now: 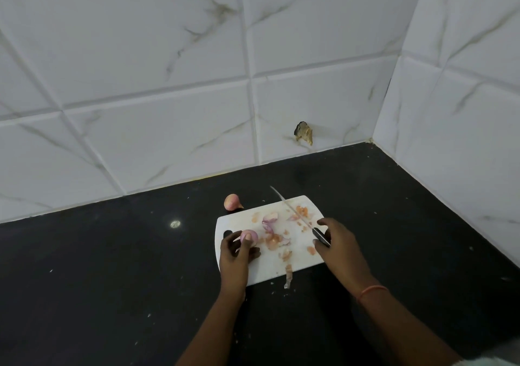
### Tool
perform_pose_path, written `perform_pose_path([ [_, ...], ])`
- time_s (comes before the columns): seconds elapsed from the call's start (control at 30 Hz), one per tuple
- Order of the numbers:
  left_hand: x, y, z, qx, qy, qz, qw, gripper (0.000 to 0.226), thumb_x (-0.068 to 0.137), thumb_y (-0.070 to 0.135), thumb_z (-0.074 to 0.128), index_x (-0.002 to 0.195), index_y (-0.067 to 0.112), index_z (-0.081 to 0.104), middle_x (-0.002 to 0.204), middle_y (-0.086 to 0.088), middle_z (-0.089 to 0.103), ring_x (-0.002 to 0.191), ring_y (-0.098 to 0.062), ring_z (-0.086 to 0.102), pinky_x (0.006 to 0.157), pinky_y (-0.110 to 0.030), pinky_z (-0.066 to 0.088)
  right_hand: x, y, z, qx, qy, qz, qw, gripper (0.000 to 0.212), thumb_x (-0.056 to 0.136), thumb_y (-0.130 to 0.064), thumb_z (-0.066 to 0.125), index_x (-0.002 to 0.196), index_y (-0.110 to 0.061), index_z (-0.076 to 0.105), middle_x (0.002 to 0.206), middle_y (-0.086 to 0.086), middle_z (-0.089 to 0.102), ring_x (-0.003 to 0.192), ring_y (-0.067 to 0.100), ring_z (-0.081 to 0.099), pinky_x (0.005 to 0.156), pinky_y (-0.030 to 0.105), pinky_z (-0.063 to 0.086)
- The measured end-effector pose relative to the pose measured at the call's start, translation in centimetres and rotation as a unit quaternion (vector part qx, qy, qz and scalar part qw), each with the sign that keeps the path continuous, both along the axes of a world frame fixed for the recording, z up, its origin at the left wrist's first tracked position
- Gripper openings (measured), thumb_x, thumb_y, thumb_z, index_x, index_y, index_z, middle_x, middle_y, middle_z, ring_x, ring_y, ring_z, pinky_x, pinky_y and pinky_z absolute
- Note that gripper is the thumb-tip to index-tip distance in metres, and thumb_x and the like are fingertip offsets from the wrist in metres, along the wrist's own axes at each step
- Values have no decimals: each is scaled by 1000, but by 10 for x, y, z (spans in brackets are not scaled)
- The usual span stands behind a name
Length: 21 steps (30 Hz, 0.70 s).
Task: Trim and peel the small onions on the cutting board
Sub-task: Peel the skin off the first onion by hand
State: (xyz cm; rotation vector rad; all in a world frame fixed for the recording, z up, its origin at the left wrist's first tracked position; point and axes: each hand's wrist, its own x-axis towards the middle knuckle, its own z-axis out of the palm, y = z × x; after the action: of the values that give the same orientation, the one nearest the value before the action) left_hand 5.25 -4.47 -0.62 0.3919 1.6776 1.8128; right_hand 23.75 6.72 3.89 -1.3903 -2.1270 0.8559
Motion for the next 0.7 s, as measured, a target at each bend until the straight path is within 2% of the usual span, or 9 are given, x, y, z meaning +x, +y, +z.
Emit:
perform_pose_path([
  [0.07,0,-1,-1,12,8,-6,1000,29,95,29,65,122,24,56,115,-2,68,84,-22,75,81,-34,59,2,-3,4,43,-51,2,998,12,95,-32,58,101,-23,54,84,-8,56,76,7,57,64,25,47],
  [0.13,1,-3,-2,16,24,-14,1000,28,95,30,65,121,26,56,116,-2,68,85,-22,75,83,-36,59,0,-5,5,40,-117,11,992,21,99,-41,48,88,-22,49,77,-6,54,71,12,56,61,30,47],
  [0.2,1,-4,-4,20,34,-15,999,28,95,28,64,122,24,56,118,-3,67,82,-21,74,80,-33,59,0,-7,5,41,-90,-7,995,26,99,-40,47,84,-19,49,74,-3,53,66,13,55,57,31,46],
  [0.27,-1,-3,-3,29,23,-13,999,27,96,28,64,121,23,56,118,-3,66,81,-19,74,75,-29,58,-2,-13,8,27,-50,-21,998,25,99,-40,47,85,-19,49,71,-1,54,61,12,55,52,27,41],
  [0.33,-3,-3,-4,37,1,-8,999,26,96,29,63,120,24,56,116,-7,67,80,-18,72,73,-28,57,-7,-26,9,-3,-41,-12,999,28,99,-43,44,85,-20,50,70,-1,56,59,13,55,51,28,42],
  [0.43,-6,-2,-6,37,-22,7,999,24,99,28,60,121,22,55,109,-15,68,76,-16,67,69,-26,56,-21,-57,2,-44,-54,18,997,32,100,-46,39,87,-21,55,72,-2,59,62,11,56,57,32,46],
  [0.53,-7,-2,-8,34,-25,12,999,26,100,29,58,124,20,55,101,-12,68,74,-15,63,69,-26,54,-33,-87,-10,-50,-107,62,991,31,101,-47,35,94,-23,54,83,-5,61,73,10,58,62,27,45],
  [0.63,-8,-4,-7,36,-22,9,999,24,100,30,58,122,21,56,93,-6,68,73,-14,62,68,-24,54,-41,-97,-21,-17,-171,83,982,35,100,-49,33,106,-22,55,97,0,65,87,16,63,74,33,50],
  [0.7,-8,-5,-7,33,-20,7,999,26,100,30,58,123,19,56,92,-6,68,72,-14,61,67,-24,53,-40,-92,-25,-3,-197,69,978,37,100,-50,33,109,-22,55,100,1,67,91,19,65,74,34,49],
])
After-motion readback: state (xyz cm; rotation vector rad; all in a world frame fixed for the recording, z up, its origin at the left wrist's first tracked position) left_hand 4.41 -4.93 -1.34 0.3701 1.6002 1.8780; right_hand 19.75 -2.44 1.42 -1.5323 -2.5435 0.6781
